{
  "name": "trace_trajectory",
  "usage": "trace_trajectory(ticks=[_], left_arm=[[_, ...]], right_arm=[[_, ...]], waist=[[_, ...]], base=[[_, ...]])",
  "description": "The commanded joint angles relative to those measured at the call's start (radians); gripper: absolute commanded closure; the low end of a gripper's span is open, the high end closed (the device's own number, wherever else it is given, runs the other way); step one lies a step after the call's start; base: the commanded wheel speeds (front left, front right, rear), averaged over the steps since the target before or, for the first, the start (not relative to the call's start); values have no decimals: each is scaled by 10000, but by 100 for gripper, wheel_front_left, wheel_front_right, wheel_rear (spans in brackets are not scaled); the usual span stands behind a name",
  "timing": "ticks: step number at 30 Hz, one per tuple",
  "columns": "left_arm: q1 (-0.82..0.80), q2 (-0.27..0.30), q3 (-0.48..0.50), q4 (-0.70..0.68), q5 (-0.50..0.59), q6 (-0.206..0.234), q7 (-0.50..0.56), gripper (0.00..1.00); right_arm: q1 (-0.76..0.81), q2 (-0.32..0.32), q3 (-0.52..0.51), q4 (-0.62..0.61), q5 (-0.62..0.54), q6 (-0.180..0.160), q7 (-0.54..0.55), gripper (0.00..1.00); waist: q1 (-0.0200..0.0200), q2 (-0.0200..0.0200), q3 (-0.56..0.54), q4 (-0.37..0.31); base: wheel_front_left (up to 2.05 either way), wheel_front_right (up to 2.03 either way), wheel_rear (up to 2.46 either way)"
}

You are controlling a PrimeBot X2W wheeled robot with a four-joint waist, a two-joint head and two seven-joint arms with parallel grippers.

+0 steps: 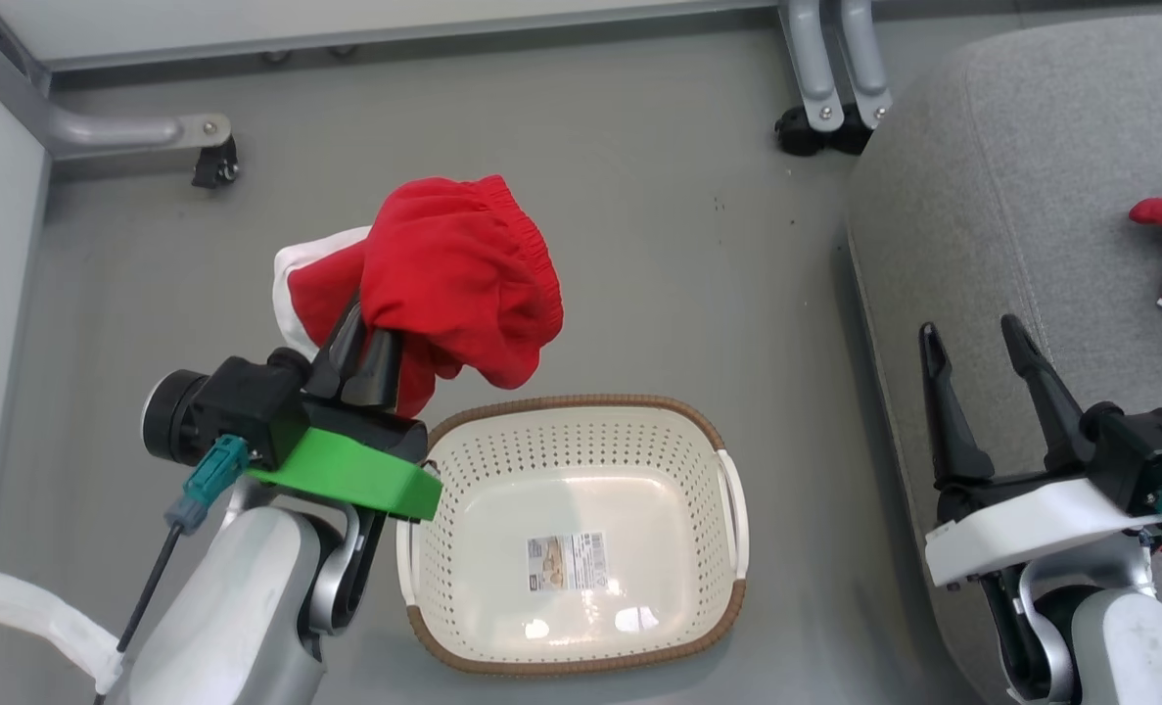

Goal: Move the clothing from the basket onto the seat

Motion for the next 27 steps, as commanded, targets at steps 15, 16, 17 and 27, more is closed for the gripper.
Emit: trace_trajectory(ticks=[15, 16, 17, 27], left_arm=[[1982, 128, 126, -1322, 301, -311, 31, 100], [2046, 153, 119, -1397, 299, -287, 51, 100], [2115, 173, 116, -1488, 297, -258, 70, 100], [2465, 258, 146, -2274, 182, -22, 191, 100]], right_arm=[[1451, -20, 485, -322, 173, -3, 534, 0], [1512, -21, 493, -369, 185, -3, 565, 0], [1587, -20, 505, -417, 184, -3, 582, 0], [1906, -21, 468, -684, 306, -3, 684, 0]], waist=[[1, 0, -2289, 20], [1, 0, -2333, 16], [1, 0, -2385, 9], [1, 0, -2573, 24]], base=[[0, 0, 0], [0, 0, 0], [0, 0, 0], [0, 0, 0]])
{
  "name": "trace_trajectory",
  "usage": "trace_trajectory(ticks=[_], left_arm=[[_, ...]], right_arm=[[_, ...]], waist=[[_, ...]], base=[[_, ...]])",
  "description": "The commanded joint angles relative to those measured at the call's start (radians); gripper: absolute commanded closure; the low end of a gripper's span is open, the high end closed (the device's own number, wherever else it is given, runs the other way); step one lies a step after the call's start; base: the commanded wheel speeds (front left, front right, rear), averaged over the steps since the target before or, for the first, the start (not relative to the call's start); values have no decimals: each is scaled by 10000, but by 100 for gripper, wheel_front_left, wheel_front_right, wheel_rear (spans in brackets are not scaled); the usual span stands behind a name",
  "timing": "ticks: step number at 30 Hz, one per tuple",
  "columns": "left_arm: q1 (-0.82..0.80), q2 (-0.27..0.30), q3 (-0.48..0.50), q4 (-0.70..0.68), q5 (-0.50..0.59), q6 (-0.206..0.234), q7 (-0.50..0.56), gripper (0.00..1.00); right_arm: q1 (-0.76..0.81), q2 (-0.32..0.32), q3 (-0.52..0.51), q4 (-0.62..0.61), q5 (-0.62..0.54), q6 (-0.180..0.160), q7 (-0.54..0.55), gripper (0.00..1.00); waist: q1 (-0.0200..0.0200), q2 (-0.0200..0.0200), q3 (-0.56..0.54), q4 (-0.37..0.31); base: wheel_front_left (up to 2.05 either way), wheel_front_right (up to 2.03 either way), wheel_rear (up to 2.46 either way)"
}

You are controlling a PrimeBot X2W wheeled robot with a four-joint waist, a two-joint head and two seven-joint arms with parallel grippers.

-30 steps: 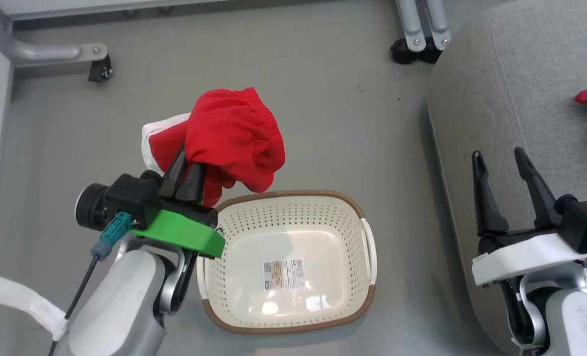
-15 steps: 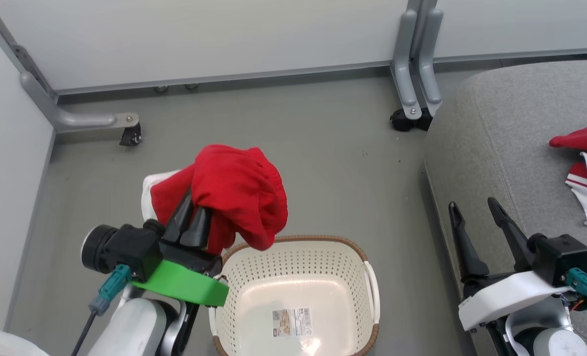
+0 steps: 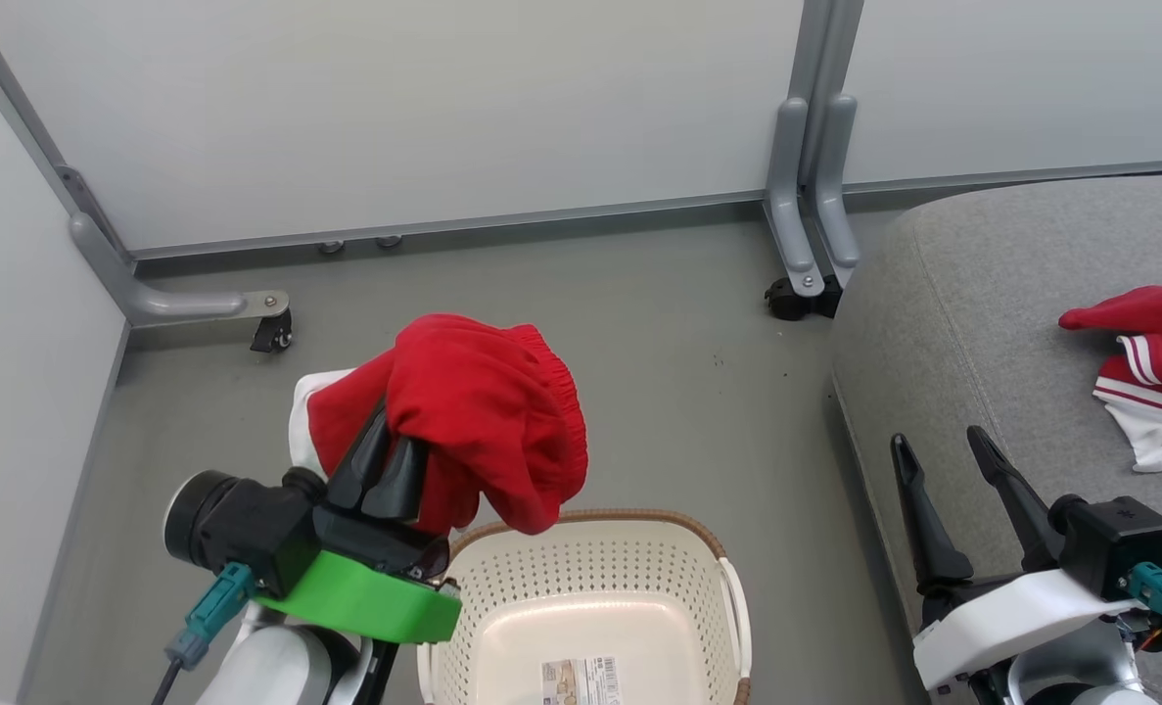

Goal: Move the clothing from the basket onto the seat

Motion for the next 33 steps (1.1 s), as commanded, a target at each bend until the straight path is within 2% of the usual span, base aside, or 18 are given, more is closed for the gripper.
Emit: trace_trajectory(ticks=[1, 9, 13, 17, 27, 33], left_arm=[[192, 76, 27, -83, -102, 56, 29, 100], [185, 102, 32, -237, -160, 125, 50, 100], [112, 102, 53, -276, -207, 133, 40, 100], [51, 137, 84, -321, -225, 157, 42, 100], [-288, 21, -45, -369, -180, 72, 6, 100], [-471, -64, -144, -355, -111, -22, -31, 100]], right_arm=[[69, -20, -2, -68, 38, -3, 38, 0], [10, -20, 34, -35, 73, -3, 28, 0], [-160, -18, 379, -28, 70, -3, 47, 0], [-467, -39, 1511, 139, 234, -2, 94, 0], [-2203, -222, 5361, 1208, 1247, -3, -115, 0], [-3559, -136, 6469, 2116, 1624, -2, -585, 0]], waist=[[1, 0, -5, 5], [1, 0, 2, 29], [1, 0, 43, 33], [1, 0, 148, 16], [1, 0, 467, 288], [1, 0, 567, 512]], base=[[0, 0, 0], [0, 0, 0], [0, 0, 0], [0, 0, 0], [0, 0, 0], [0, 0, 0]])
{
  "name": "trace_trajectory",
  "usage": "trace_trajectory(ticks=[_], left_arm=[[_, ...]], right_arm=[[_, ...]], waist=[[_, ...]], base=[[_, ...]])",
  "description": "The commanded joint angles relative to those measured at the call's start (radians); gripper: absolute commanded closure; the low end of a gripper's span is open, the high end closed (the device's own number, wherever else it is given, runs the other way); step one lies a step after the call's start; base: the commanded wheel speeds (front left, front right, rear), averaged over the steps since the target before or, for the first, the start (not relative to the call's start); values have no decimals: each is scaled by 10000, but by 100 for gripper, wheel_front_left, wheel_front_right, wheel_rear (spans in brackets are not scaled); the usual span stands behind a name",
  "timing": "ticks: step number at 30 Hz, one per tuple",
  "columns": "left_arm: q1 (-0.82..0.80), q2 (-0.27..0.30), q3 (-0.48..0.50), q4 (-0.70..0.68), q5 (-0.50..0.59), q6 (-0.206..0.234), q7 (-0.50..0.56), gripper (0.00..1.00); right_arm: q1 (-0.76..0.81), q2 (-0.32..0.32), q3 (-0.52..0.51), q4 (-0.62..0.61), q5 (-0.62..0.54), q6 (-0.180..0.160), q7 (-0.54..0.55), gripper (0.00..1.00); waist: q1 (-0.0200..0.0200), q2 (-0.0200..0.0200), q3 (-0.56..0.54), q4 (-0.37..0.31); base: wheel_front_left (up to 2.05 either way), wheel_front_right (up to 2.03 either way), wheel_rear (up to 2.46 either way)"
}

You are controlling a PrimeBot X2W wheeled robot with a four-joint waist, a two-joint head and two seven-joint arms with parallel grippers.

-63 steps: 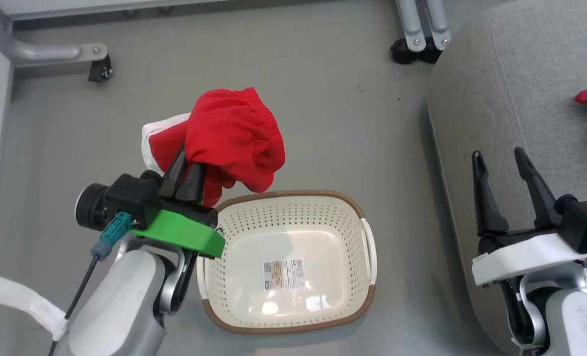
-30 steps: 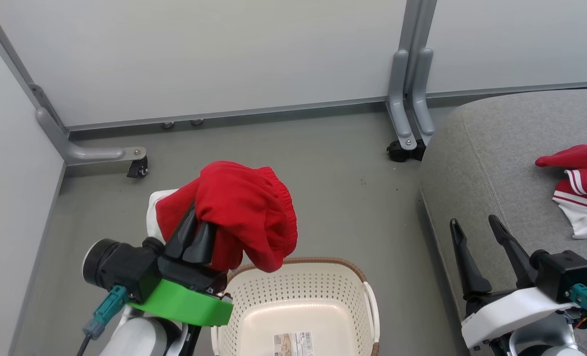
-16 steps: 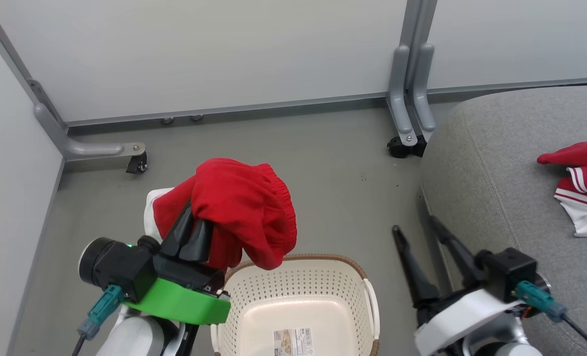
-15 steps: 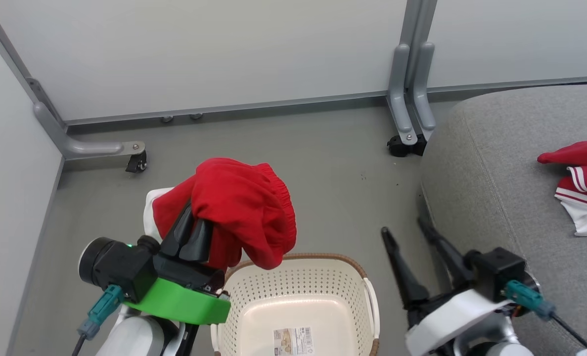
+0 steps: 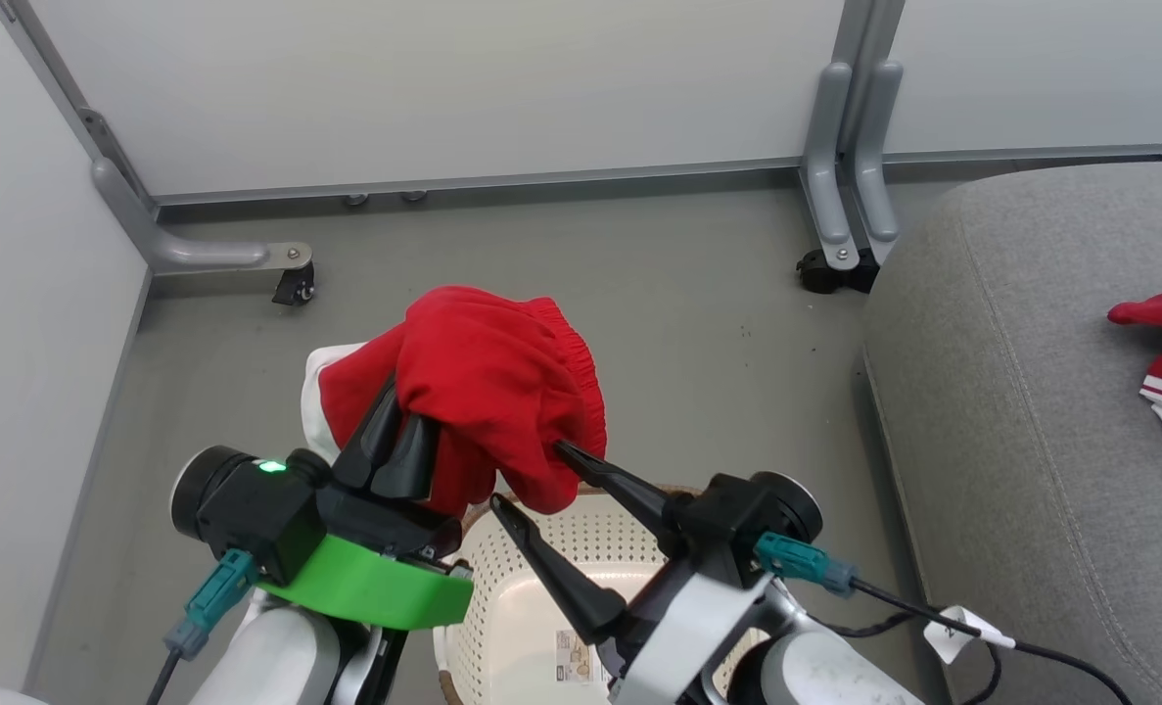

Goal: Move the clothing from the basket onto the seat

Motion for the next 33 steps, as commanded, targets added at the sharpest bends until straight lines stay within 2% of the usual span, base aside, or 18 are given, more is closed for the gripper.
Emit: trace_trajectory(ticks=[1, 7, 16, 17, 18, 19, 20, 28, 29, 30, 31, 33], left_arm=[[-192, -20, -20, -39, 35, -41, -52, 100], [-327, -122, -132, -86, 107, -113, -84, 100], [-481, -284, -396, -23, 109, -229, -116, 100], [-489, -289, -405, -15, 100, -242, -119, 100], [-492, -291, -417, -2, 95, -251, -122, 100], [-496, -303, -429, -1, 88, -253, -125, 100], [-506, -313, -443, 2, 80, -259, -127, 100], [-599, -311, -383, -81, 173, -230, -151, 100], [-578, -338, -347, -104, 178, -195, -151, 93], [-567, -341, -325, -109, 222, -158, -158, 65], [-561, -344, -302, -131, 252, -113, -167, 0], [-534, -370, -251, -207, 335, -91, -186, 0]], right_arm=[[-305, 29, 97, 219, 93, -2, -133, 0], [-1483, 121, 612, 1653, 376, -2, -574, 0], [-2765, 137, 1449, 3097, 1699, -2, -1718, 0], [-2855, 136, 1510, 3206, 1796, -3, -1792, 10], [-2954, 137, 1558, 3318, 1908, -2, -1890, 51], [-3024, 137, 1614, 3394, 1997, -2, -1951, 69], [-3106, 140, 1685, 3492, 2100, -2, -2005, 100], [-3524, 140, 1874, 3881, 2587, -2, -2422, 100], [-3551, 139, 1852, 3926, 2608, -3, -2466, 100], [-3576, 137, 1828, 3949, 2636, -3, -2501, 100], [-3603, 137, 1786, 3973, 2675, -3, -2551, 100], [-3685, 130, 1597, 4035, 2672, -3, -2623, 100]], waist=[[1, 0, 50, 93], [1, 0, 114, 279], [1, 0, 198, 460], [1, 0, 204, 461], [1, 0, 213, 455], [1, 0, 224, 452], [1, 0, 242, 449], [1, 0, 314, 477], [1, 0, 313, 486], [1, 0, 308, 491], [1, 0, 303, 493], [1, 0, 294, 496]], base=[[0, 0, 0], [0, 0, 0], [0, 0, 0], [0, 0, 0], [0, 0, 0], [0, 0, 0], [0, 0, 0], [0, 0, 0], [0, 0, 0], [0, 0, 0], [0, 0, 0], [0, 0, 0]])
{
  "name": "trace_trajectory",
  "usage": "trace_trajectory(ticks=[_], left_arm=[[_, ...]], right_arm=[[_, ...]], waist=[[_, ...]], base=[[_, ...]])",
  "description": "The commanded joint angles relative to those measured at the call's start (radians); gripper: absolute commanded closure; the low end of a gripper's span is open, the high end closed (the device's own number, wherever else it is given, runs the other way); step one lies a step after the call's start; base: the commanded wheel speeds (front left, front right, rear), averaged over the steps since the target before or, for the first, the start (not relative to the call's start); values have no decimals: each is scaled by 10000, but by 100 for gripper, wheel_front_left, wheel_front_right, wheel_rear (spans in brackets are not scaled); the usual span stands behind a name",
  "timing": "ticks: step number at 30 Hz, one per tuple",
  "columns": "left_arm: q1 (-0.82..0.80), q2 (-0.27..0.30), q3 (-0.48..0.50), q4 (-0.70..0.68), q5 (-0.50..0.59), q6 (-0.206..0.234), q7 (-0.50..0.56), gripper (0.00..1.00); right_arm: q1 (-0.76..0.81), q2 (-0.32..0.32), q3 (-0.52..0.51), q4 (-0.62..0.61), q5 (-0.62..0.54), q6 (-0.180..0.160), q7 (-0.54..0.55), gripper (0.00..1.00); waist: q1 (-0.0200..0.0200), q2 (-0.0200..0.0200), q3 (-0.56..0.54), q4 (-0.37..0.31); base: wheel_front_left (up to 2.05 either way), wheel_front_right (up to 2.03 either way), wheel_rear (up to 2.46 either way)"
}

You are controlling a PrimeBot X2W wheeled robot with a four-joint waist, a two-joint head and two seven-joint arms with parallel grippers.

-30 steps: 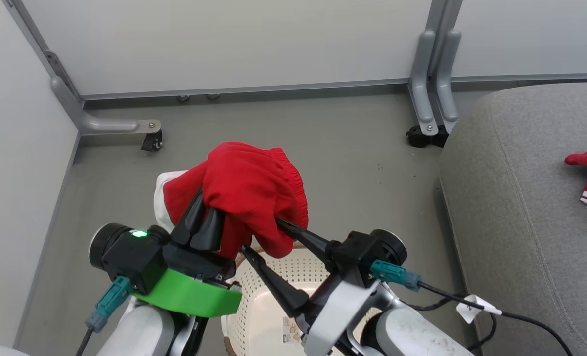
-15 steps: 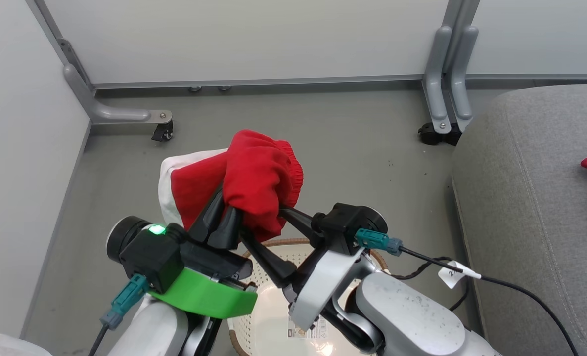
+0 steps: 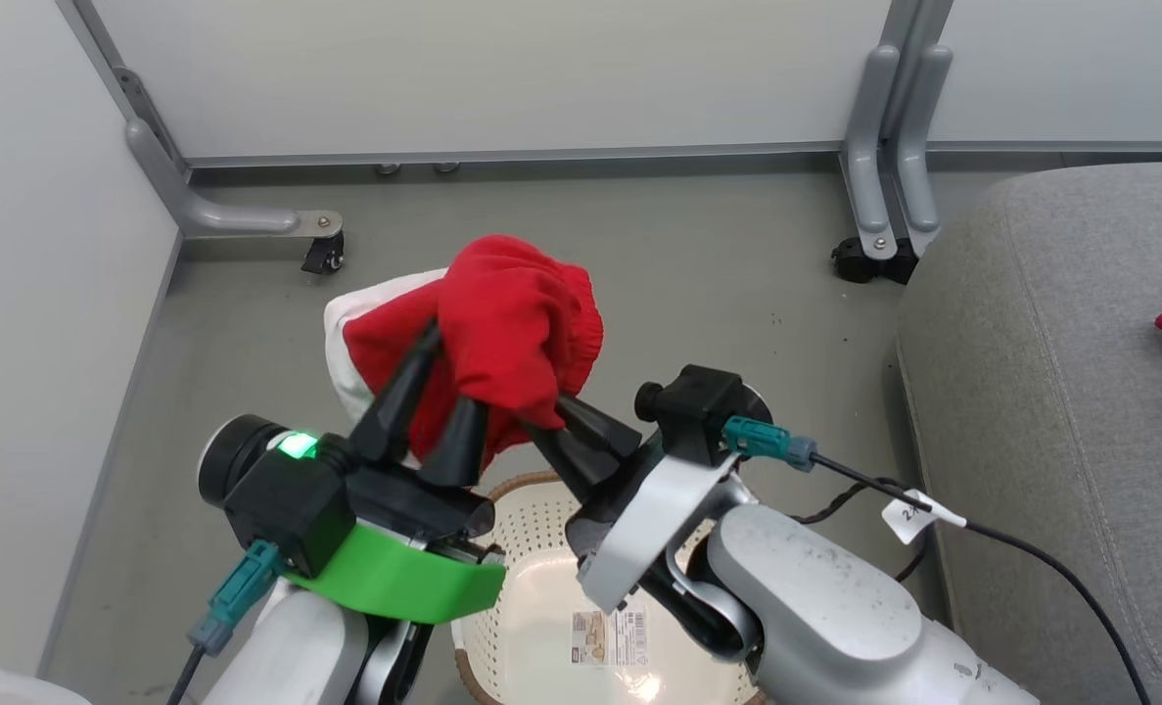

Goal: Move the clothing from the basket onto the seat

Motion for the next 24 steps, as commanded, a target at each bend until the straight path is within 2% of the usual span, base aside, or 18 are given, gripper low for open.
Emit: trace_trajectory(ticks=[1, 8, 14, 24], left_arm=[[-67, -18, 65, -111, 93, 48, -64, 0], [289, 160, 34, -329, 299, -93, -80, 0], [546, 481, -432, -63, 418, -284, 407, 0], [829, 785, -1241, 338, 556, -696, 1052, 0]], right_arm=[[-164, -18, -156, 69, 10, -3, -90, 100], [-312, -24, -1268, 404, -457, -3, -197, 100], [-162, -18, -2512, 949, -1087, -3, -218, 100], [334, -390, -4276, 1101, -2114, -3, 99, 100]], waist=[[0, 0, -4, -10], [0, 0, 48, -213], [0, 0, 86, -479], [0, 0, 161, -1343]], base=[[0, 0, 0], [0, 0, 0], [0, 0, 0], [0, 0, 0]])
